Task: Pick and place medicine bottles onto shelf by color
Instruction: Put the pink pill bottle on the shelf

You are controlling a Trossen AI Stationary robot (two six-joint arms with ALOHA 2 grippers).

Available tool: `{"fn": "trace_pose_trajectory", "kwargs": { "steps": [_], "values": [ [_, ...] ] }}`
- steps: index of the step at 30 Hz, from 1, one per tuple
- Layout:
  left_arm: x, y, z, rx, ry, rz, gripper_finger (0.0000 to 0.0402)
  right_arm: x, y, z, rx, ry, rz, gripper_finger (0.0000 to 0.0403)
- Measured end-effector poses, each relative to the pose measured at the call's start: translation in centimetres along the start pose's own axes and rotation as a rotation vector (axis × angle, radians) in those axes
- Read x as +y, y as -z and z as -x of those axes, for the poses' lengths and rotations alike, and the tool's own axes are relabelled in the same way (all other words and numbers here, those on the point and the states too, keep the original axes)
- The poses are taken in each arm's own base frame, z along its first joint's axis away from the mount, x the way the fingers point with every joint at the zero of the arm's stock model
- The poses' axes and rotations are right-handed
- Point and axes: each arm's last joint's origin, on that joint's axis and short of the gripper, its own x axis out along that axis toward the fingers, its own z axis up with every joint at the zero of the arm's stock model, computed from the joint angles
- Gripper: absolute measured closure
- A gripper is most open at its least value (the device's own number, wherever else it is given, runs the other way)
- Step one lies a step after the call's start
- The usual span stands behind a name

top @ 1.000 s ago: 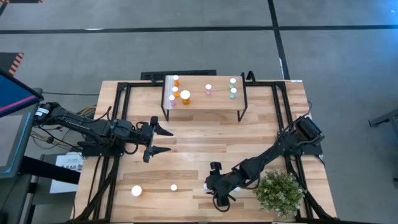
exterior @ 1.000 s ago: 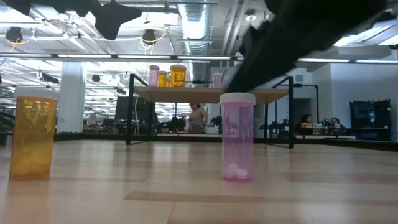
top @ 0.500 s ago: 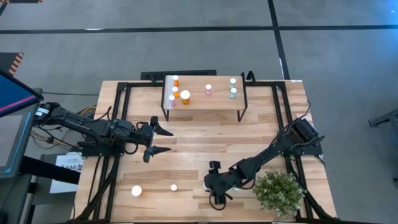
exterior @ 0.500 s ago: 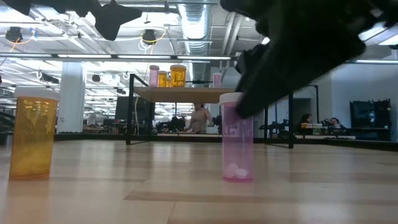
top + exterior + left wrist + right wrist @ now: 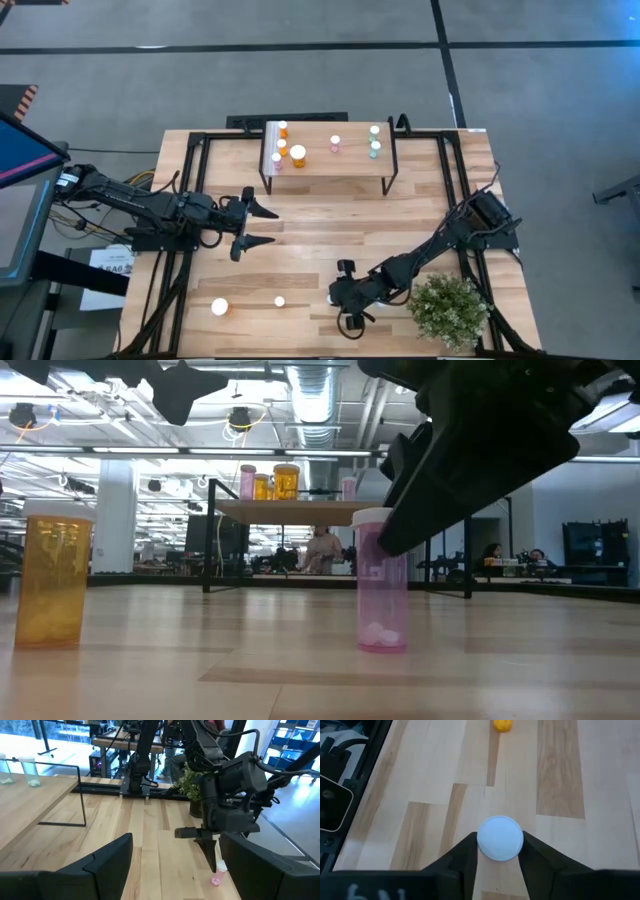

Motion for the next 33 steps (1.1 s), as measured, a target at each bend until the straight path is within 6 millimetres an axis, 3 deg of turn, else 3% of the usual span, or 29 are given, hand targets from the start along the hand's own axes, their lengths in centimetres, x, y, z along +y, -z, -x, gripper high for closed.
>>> {"fn": "trace_pose_trajectory", "kwargs": {
  "steps": [7,13,22,33],
  "values": [
    [0.0,0.0,0.0,0.000,0.000,0.000,0.0115,-0.2,-0.3,0.3,-0.001,-0.011,-0.007,0.0273],
    [0.0,0.0,0.0,0.001,0.000,-0.001,0.0115,-1.4,-1.7,2.0,-0.029,-0.007,-0.034,0.0266],
    [0.0,0.1,0.0,0.006,-0.001,-0.001,0.0115,-5.9,-5.1,8.7,-0.111,0.149,0.018,0.0269],
    [0.1,0.0,0.0,0.002,-0.026,-0.002,0.0115,-15.0,-8.1,17.0,-0.297,0.413,-0.066,0.0263]
  ]
}}
